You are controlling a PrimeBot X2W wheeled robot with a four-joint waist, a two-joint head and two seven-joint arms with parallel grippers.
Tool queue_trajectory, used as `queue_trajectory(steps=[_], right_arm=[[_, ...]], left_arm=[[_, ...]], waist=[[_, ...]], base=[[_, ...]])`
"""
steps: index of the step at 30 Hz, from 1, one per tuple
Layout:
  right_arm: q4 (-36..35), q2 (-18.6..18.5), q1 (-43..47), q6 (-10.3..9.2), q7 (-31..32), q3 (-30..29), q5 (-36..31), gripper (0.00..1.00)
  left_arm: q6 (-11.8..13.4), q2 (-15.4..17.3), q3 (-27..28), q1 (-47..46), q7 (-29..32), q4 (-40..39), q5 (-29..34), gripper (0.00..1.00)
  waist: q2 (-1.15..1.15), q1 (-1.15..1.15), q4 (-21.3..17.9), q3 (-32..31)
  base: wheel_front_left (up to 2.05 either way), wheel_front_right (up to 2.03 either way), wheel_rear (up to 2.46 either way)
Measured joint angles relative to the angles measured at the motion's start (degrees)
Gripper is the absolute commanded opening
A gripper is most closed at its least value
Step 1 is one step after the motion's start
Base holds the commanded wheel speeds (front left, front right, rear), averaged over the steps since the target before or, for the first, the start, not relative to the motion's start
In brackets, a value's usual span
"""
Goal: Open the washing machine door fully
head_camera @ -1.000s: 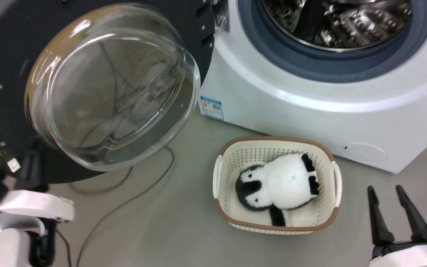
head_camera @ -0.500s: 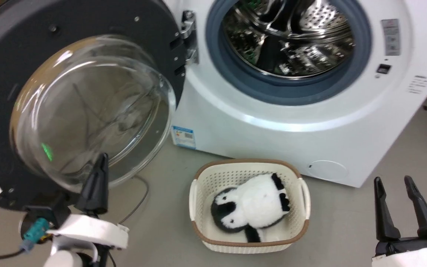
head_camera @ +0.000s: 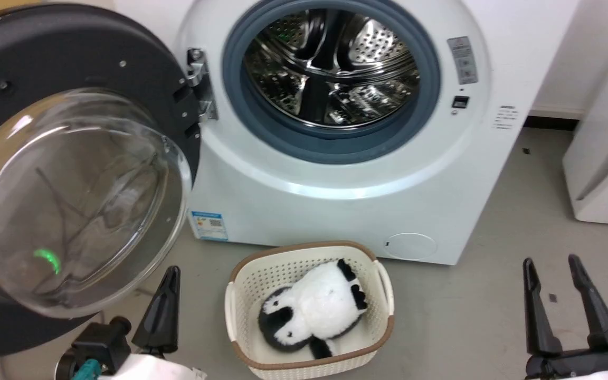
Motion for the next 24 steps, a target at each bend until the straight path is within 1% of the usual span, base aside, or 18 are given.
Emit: queue_trajectory(steps=[4, 5, 6, 7, 12, 16, 21, 24], right_arm=[[0.32, 0.38, 0.82, 0.00, 0.01, 0.22, -0.27, 1.00], [0.63, 0.43, 0.90, 0.00, 0.01, 0.34, -0.30, 1.00], [1.02, 0.48, 0.99, 0.00, 0.00, 0.43, -0.29, 1.00], [1.45, 0.52, 1.05, 0.00, 0.01, 0.56, -0.27, 1.00], [3.32, 0.64, 1.22, 0.00, 0.01, 1.19, 0.19, 1.00], [4.54, 0.71, 1.59, 0.00, 0.01, 1.45, 0.34, 1.00], [5.12, 0.76, 1.59, 0.00, 0.01, 1.54, 0.84, 1.00], [5.35, 0.76, 1.59, 0.00, 0.01, 1.52, 0.85, 1.00]], left_arm=[[0.38, -1.45, -0.09, 1.47, -0.15, -0.25, 1.19, 0.00], [0.42, -1.75, -0.14, 1.57, -0.15, -0.34, 1.54, 0.25], [0.51, -1.83, -0.31, 1.64, -0.15, -0.37, 2.30, 0.73], [0.67, -1.91, -0.36, 1.79, -0.16, -0.36, 2.98, 1.00], [0.67, -3.20, -0.29, 3.51, -0.15, -0.02, 4.31, 1.00], [0.67, -3.37, -0.24, 3.92, -0.15, 0.80, 6.01, 1.00], [0.54, -4.60, -0.18, 4.44, -0.16, 1.31, 6.75, 1.00], [0.31, -4.78, -0.04, 4.82, -0.16, 1.44, 7.65, 1.00]], waist=[[0.00, 0.00, -2.03, -0.48], [0.00, 0.00, -2.45, -0.54], [0.00, 0.00, -2.84, -0.58], [0.00, 0.00, -3.16, -0.61], [0.00, 0.00, -4.32, -0.72], [0.00, 0.00, -4.43, -0.77], [0.00, 0.00, -4.35, -0.84], [0.00, 0.00, -4.27, -0.84]], base=[[0.00, 0.00, 0.00], [0.00, 0.00, 0.00], [0.00, 0.00, 0.00], [0.00, 0.00, 0.00], [0.00, 0.00, 0.00], [0.00, 0.00, 0.00], [0.00, 0.00, 0.00], [0.00, 0.00, 0.00]])
